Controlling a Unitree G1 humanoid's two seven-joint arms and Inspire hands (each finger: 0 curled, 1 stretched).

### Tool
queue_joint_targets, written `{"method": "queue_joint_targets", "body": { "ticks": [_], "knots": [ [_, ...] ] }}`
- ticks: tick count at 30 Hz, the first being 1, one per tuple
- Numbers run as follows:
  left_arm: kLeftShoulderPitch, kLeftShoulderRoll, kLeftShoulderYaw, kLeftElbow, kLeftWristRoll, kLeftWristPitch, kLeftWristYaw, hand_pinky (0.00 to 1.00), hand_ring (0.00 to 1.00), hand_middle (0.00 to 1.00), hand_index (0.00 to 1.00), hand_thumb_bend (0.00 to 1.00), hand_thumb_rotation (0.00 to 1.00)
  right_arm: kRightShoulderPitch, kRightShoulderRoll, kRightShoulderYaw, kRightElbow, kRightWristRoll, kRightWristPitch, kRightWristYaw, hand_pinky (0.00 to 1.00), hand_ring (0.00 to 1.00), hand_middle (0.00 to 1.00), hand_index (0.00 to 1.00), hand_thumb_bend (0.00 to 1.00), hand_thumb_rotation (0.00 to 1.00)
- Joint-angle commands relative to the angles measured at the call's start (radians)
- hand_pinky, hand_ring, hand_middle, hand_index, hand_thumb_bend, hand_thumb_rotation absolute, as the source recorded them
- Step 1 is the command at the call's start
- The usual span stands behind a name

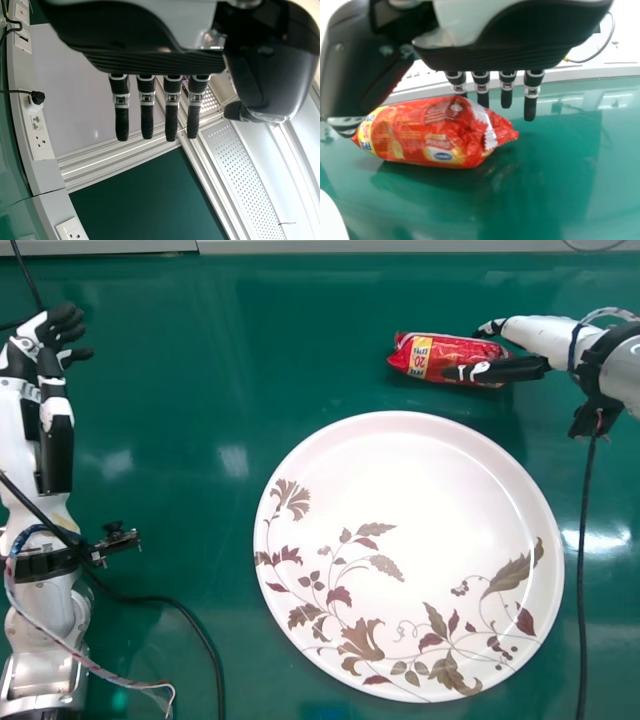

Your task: Pick up biscuit and place it in the plate

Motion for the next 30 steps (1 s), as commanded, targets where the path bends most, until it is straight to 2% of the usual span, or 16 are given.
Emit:
{"method": "queue_joint_targets", "body": {
  "ticks": [1, 7, 11, 15, 19, 21, 22, 23, 24, 26, 28, 29, 30],
  "knots": [
    [0.044, 0.0, 0.011, 0.041, 0.002, -0.018, -0.002, 0.69, 0.8, 0.81, 0.81, 0.31, 0.0, -0.032, -0.007, 0.026, 0.028, -0.026, -0.009, -0.006, 0.86, 0.97, 1.0, 0.99, 1.0, 0.66],
    [0.055, -0.007, 0.014, 0.019, 0.001, -0.007, -0.002, 0.68, 0.81, 0.81, 0.81, 0.31, 0.0, -0.089, 0.005, 0.093, 0.096, -0.112, -0.032, -0.04, 0.85, 0.96, 0.99, 0.97, 1.0, 0.67],
    [0.065, -0.013, 0.012, 0.005, -0.003, -0.002, -0.004, 0.69, 0.81, 0.81, 0.81, 0.31, 0.0, -0.126, 0.02, 0.139, 0.151, -0.158, -0.052, -0.073, 0.78, 0.91, 0.97, 0.95, 1.0, 0.68],
    [0.074, -0.019, 0.011, -0.008, -0.004, 0.003, -0.004, 0.69, 0.81, 0.81, 0.82, 0.3, 0.0, -0.168, 0.04, 0.189, 0.2, -0.21, -0.058, -0.095, 0.79, 0.9, 0.97, 0.96, 1.0, 0.68],
    [0.085, -0.024, 0.01, -0.021, -0.005, 0.001, -0.005, 0.7, 0.81, 0.82, 0.82, 0.3, 0.0, -0.2, 0.052, 0.229, 0.236, -0.25, -0.079, -0.135, 0.74, 0.85, 0.94, 0.94, 1.0, 0.69],
    [0.091, -0.028, 0.01, -0.031, -0.006, 0.004, -0.005, 0.7, 0.82, 0.82, 0.82, 0.29, 0.0, -0.207, 0.059, 0.254, 0.237, -0.284, -0.066, -0.17, 0.67, 0.81, 0.91, 0.92, 1.0, 0.62],
    [0.095, -0.032, 0.01, -0.036, -0.008, 0.01, -0.004, 0.7, 0.82, 0.82, 0.82, 0.29, 0.0, -0.208, 0.063, 0.265, 0.238, -0.3, -0.054, -0.187, 0.63, 0.77, 0.88, 0.89, 1.0, 0.54],
    [0.099, -0.033, 0.011, -0.042, -0.006, 0.015, -0.003, 0.71, 0.82, 0.82, 0.82, 0.3, 0.0, -0.208, 0.068, 0.274, 0.247, -0.314, -0.046, -0.223, 0.6, 0.75, 0.86, 0.86, 0.94, 0.42],
    [0.103, -0.035, 0.012, -0.047, -0.004, 0.019, -0.002, 0.71, 0.82, 0.82, 0.82, 0.3, 0.0, -0.205, 0.072, 0.282, 0.261, -0.327, -0.043, -0.274, 0.51, 0.65, 0.75, 0.71, 0.86, 0.21],
    [0.107, -0.035, 0.016, -0.054, 0.006, 0.021, 0.002, 0.7, 0.81, 0.82, 0.82, 0.3, 0.0, -0.199, 0.073, 0.295, 0.283, -0.345, -0.059, -0.382, 0.39, 0.48, 0.6, 0.54, 0.6, 0.05],
    [0.11, -0.033, 0.017, -0.057, 0.01, 0.02, 0.002, 0.69, 0.8, 0.81, 0.82, 0.3, 0.0, -0.195, 0.069, 0.323, 0.294, -0.382, -0.072, -0.5, 0.27, 0.4, 0.51, 0.52, 0.54, 0.02],
    [0.111, -0.033, 0.018, -0.057, 0.011, 0.02, 0.002, 0.68, 0.8, 0.81, 0.81, 0.3, 0.0, -0.193, 0.064, 0.345, 0.298, -0.411, -0.081, -0.576, 0.19, 0.28, 0.49, 0.5, 0.54, 0.01],
    [0.113, -0.033, 0.019, -0.06, 0.01, 0.024, 0.001, 0.68, 0.8, 0.81, 0.81, 0.3, 0.0, -0.196, 0.061, 0.368, 0.304, -0.438, -0.084, -0.626, 0.12, 0.19, 0.34, 0.49, 0.53, 0.06]
  ]
}}
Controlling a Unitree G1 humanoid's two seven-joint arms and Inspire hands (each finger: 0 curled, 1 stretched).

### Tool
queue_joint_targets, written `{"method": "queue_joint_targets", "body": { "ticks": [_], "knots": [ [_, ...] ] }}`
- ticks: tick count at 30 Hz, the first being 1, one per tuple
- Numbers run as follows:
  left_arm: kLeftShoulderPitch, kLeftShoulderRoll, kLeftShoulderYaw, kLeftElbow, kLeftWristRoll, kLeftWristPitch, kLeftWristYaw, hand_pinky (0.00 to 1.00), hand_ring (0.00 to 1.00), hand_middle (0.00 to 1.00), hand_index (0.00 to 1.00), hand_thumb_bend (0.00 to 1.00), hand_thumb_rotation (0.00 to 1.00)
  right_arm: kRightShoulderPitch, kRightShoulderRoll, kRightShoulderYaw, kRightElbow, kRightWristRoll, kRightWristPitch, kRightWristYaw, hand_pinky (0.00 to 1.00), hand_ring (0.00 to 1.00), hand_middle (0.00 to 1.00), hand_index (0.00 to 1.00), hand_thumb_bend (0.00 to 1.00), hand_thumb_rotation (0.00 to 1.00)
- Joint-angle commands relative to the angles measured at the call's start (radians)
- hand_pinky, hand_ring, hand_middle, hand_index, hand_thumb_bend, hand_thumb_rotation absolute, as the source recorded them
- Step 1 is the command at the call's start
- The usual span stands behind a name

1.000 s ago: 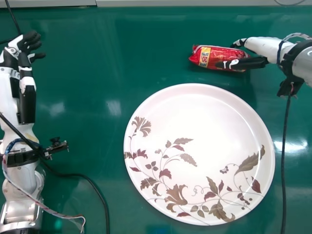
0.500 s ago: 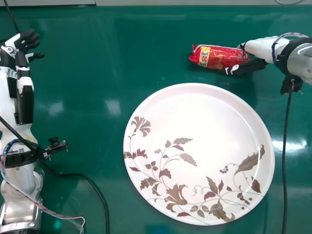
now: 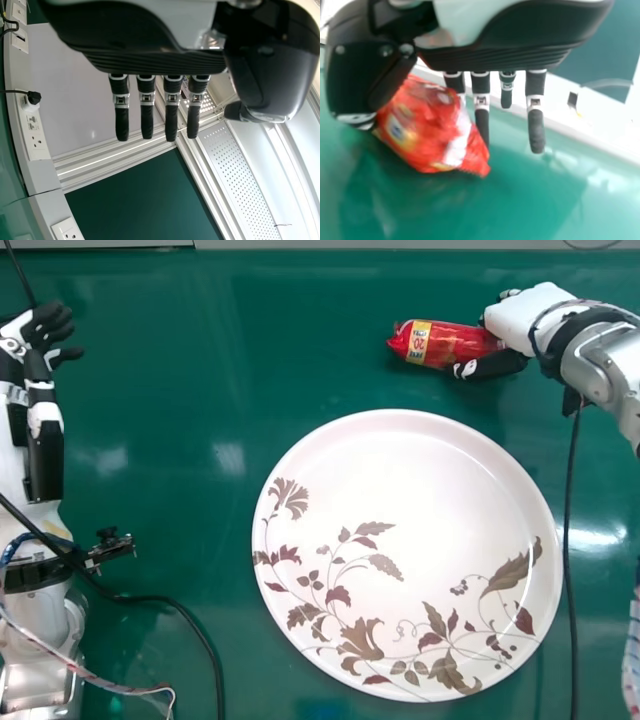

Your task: Pick up biscuit and place it in the plate

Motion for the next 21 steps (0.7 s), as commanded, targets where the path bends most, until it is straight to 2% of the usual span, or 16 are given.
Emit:
{"method": "queue_joint_targets", "body": {
  "ticks": [1, 8, 12, 15, 18, 21],
  "knots": [
    [0.06, -0.02, 0.005, 0.028, 0.006, 0.01, 0.002, 0.68, 0.8, 0.81, 0.81, 0.3, 0.0, 0.002, -0.012, 0.048, 0.013, -0.056, -0.014, -0.125, 0.09, 0.15, 0.27, 0.48, 0.53, 0.09],
    [0.06, -0.02, 0.002, 0.029, -0.001, 0.007, -0.004, 0.67, 0.8, 0.81, 0.81, 0.3, 0.0, -0.004, -0.033, 0.071, 0.029, -0.082, -0.049, -0.277, 0.08, 0.14, 0.21, 0.47, 0.52, 0.12],
    [0.057, -0.02, 0.002, 0.031, 0.005, 0.015, -0.003, 0.68, 0.8, 0.81, 0.81, 0.31, 0.0, 0.002, -0.042, 0.058, 0.031, -0.064, -0.058, -0.315, 0.06, 0.11, 0.18, 0.47, 0.52, 0.11],
    [0.052, -0.018, -0.001, 0.037, 0.001, 0.012, -0.006, 0.69, 0.81, 0.82, 0.82, 0.31, 0.0, 0.007, -0.053, 0.04, 0.017, -0.038, -0.068, -0.297, 0.05, 0.11, 0.17, 0.47, 0.51, 0.11],
    [0.05, -0.021, -0.003, 0.033, 0.003, 0.016, -0.006, 0.68, 0.8, 0.82, 0.81, 0.31, 0.0, 0.012, -0.065, 0.024, -0.019, -0.024, -0.044, -0.244, 0.06, 0.11, 0.19, 0.47, 0.51, 0.11],
    [0.052, -0.021, -0.004, 0.032, -0.001, 0.015, -0.009, 0.69, 0.81, 0.82, 0.81, 0.31, 0.0, 0.04, -0.099, -0.017, -0.093, 0.007, -0.065, -0.255, 0.06, 0.12, 0.19, 0.47, 0.5, 0.11]
  ]
}}
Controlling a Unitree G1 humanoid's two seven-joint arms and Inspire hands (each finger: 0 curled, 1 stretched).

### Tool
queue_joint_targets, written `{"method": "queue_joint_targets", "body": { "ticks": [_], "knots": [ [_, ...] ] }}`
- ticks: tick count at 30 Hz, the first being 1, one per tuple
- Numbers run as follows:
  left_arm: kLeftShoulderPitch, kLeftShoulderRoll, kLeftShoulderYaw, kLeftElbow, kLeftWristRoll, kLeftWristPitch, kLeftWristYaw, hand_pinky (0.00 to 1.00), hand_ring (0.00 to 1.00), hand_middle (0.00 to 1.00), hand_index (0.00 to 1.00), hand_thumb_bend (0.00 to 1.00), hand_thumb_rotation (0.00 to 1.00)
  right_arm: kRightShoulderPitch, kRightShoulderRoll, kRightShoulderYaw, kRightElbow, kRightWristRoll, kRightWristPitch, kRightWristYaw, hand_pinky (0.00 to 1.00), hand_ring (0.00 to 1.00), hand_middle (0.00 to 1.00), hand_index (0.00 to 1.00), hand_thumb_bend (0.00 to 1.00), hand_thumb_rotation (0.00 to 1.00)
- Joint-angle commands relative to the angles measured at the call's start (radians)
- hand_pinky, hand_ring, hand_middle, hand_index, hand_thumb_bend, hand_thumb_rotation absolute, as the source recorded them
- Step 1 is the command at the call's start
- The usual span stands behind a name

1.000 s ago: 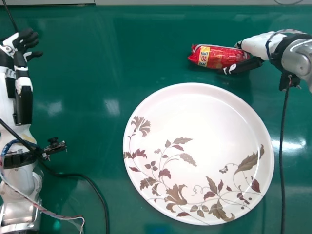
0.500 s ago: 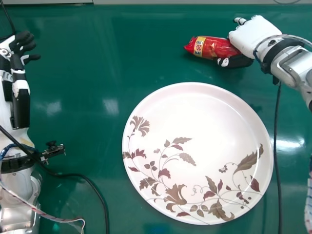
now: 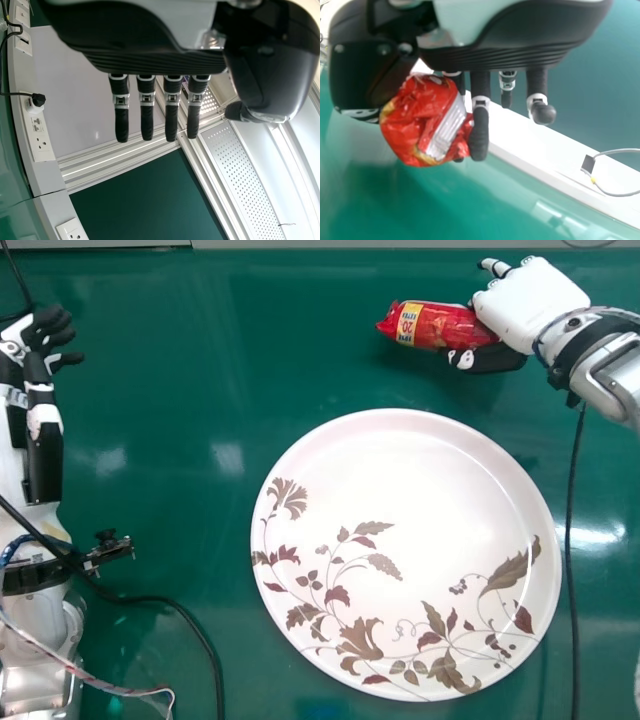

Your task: Pick up biscuit and place it in the plate

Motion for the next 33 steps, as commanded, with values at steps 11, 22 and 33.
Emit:
{"method": "queue_joint_targets", "body": {
  "ticks": [11, 22, 33],
  "knots": [
    [0.063, -0.026, 0.002, 0.035, -0.001, 0.0, 0.001, 0.69, 0.81, 0.82, 0.81, 0.31, 0.0, 0.278, -0.214, -0.309, -0.644, 0.209, -0.012, 0.244, 0.11, 0.16, 0.46, 0.47, 0.52, 0.0],
    [0.069, -0.027, -0.005, 0.014, -0.003, 0.03, -0.01, 0.72, 0.82, 0.83, 0.82, 0.29, 0.0, 0.736, -0.268, -0.612, -1.194, 0.435, -0.094, 0.418, 0.12, 0.36, 0.47, 0.48, 0.52, 0.0],
    [0.069, -0.027, -0.003, -0.001, -0.008, 0.041, -0.022, 0.71, 0.82, 0.83, 0.81, 0.31, 0.0, 1.124, -0.186, -0.752, -1.491, 0.536, -0.101, 0.589, 0.11, 0.41, 0.44, 0.5, 0.51, 0.0]
  ]
}}
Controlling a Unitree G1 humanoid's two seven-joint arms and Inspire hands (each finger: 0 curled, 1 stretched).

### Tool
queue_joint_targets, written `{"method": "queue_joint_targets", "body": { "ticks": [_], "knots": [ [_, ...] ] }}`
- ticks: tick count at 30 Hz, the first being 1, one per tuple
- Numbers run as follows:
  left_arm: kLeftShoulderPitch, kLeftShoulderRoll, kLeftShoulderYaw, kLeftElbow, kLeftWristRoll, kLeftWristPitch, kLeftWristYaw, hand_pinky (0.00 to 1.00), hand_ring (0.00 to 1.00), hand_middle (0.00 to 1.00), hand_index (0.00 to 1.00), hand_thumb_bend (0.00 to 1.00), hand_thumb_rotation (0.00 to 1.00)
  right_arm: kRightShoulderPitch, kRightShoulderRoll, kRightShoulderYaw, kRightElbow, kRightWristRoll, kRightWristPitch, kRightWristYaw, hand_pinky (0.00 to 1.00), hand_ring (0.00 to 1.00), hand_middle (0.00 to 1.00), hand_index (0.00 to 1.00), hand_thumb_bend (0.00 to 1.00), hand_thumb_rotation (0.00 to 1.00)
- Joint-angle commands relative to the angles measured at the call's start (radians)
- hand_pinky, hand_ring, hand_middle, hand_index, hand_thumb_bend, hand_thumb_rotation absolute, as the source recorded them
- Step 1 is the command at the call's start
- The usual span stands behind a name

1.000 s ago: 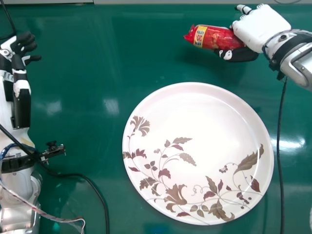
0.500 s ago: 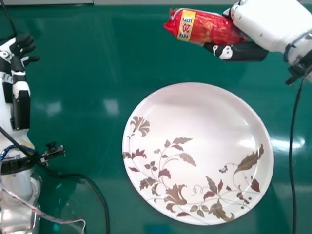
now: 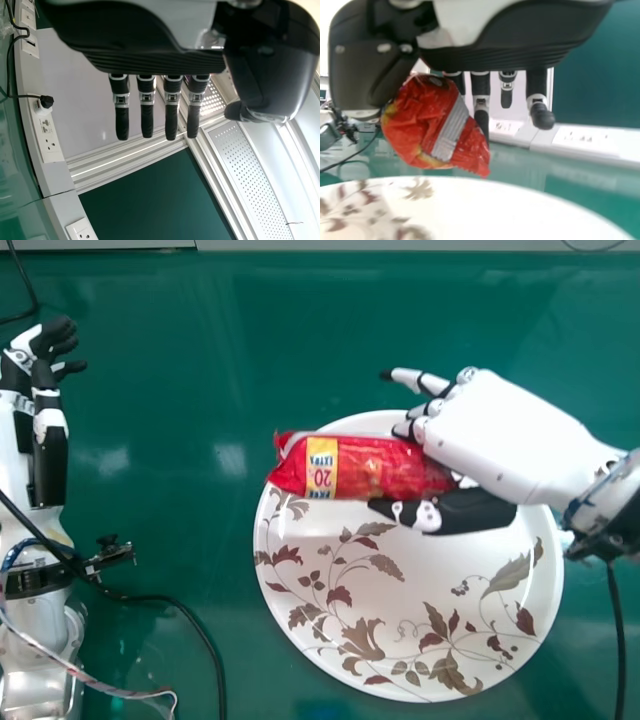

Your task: Pick up biscuit and place it in the plate

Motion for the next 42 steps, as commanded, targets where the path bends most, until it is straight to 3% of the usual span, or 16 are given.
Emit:
{"method": "queue_joint_targets", "body": {
  "ticks": [1, 5, 12, 28, 30, 32, 35, 37, 39, 42],
  "knots": [
    [0.044, -0.015, -0.001, 0.019, -0.007, 0.006, -0.003, 0.7, 0.82, 0.82, 0.81, 0.31, 0.0, 0.064, 0.028, -0.022, -0.03, 0.012, -0.004, 0.015, 0.11, 0.42, 0.45, 0.49, 0.51, 0.0],
    [0.045, -0.011, 0.004, 0.013, -0.015, 0.009, -0.01, 0.7, 0.82, 0.82, 0.81, 0.31, 0.0, 0.113, 0.081, -0.017, -0.003, 0.018, -0.026, 0.011, 0.12, 0.43, 0.45, 0.49, 0.51, 0.0],
    [0.041, -0.006, 0.013, 0.001, 0.006, 0.007, -0.003, 0.65, 0.8, 0.8, 0.78, 0.32, 0.0, 0.101, 0.117, -0.007, 0.026, 0.001, 0.02, 0.072, 0.1, 0.44, 0.46, 0.48, 0.51, 0.0],
    [0.048, -0.01, 0.02, -0.004, 0.024, 0.011, 0.013, 0.63, 0.78, 0.79, 0.76, 0.33, 0.0, 0.047, 0.11, -0.012, -0.007, -0.07, 0.101, 0.203, 0.14, 0.4, 0.42, 0.5, 0.51, 0.0],
    [0.096, -0.046, 0.018, -0.103, 0.032, 0.102, 0.017, 0.66, 0.78, 0.79, 0.77, 0.35, 0.0, 0.046, 0.112, -0.013, -0.007, -0.073, 0.095, 0.202, 0.14, 0.4, 0.42, 0.5, 0.51, 0.0],
    [0.115, -0.047, 0.014, -0.151, 0.028, 0.124, 0.004, 0.7, 0.79, 0.8, 0.78, 0.34, 0.0, 0.042, 0.106, -0.011, -0.003, -0.055, 0.092, 0.213, 0.15, 0.4, 0.42, 0.51, 0.51, 0.0],
    [0.12, -0.046, 0.011, -0.171, 0.022, 0.137, -0.004, 0.67, 0.8, 0.8, 0.78, 0.33, 0.0, 0.035, 0.077, -0.009, -0.006, 0.007, 0.111, 0.287, 0.27, 0.41, 0.46, 0.52, 0.51, 0.0],
    [0.123, -0.049, 0.011, -0.181, 0.02, 0.148, -0.006, 0.69, 0.8, 0.8, 0.79, 0.33, 0.0, 0.031, 0.06, -0.009, -0.002, 0.053, 0.119, 0.333, 0.45, 0.59, 0.66, 0.7, 0.8, 0.33],
    [0.124, -0.049, 0.011, -0.187, 0.02, 0.155, -0.008, 0.69, 0.8, 0.81, 0.79, 0.33, 0.0, 0.029, 0.049, -0.009, 0.003, 0.068, 0.125, 0.358, 0.66, 0.79, 0.86, 0.89, 0.96, 0.54],
    [0.128, -0.052, 0.011, -0.2, 0.024, 0.166, -0.006, 0.66, 0.8, 0.8, 0.79, 0.34, 0.0, 0.024, 0.035, -0.005, -0.002, 0.059, 0.137, 0.389, 0.83, 0.93, 0.98, 0.99, 1.0, 0.64]
  ]
}}
